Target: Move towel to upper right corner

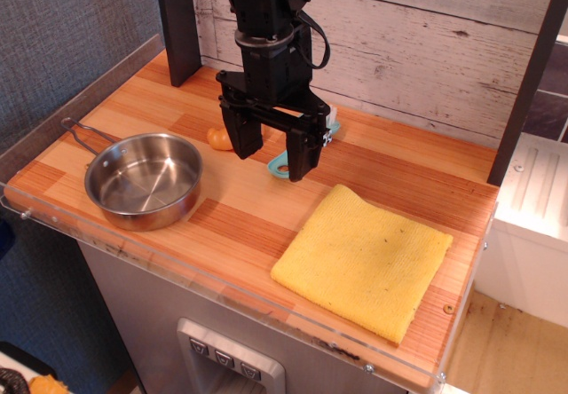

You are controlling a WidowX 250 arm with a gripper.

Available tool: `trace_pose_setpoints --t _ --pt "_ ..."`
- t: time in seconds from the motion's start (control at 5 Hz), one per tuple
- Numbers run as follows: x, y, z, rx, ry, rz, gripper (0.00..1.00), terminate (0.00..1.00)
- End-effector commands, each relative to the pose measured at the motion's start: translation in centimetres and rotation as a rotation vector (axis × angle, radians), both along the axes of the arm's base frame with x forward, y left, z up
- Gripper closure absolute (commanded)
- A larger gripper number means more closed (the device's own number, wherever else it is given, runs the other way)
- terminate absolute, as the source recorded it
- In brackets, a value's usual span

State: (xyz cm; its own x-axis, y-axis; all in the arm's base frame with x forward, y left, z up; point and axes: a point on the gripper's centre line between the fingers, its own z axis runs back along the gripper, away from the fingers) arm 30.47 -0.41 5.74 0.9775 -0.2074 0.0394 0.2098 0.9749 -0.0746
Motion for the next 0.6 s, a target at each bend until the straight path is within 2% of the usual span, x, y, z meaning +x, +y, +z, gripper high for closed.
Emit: trace_pose_setpoints --t 0.0,0.4 --pt "0.0 0.0 0.0 0.0 0.0 0.0 0.0 0.0" --pt "-1.7 -7.2 -1.3 0.041 -0.014 -0.131 0.0 0.0"
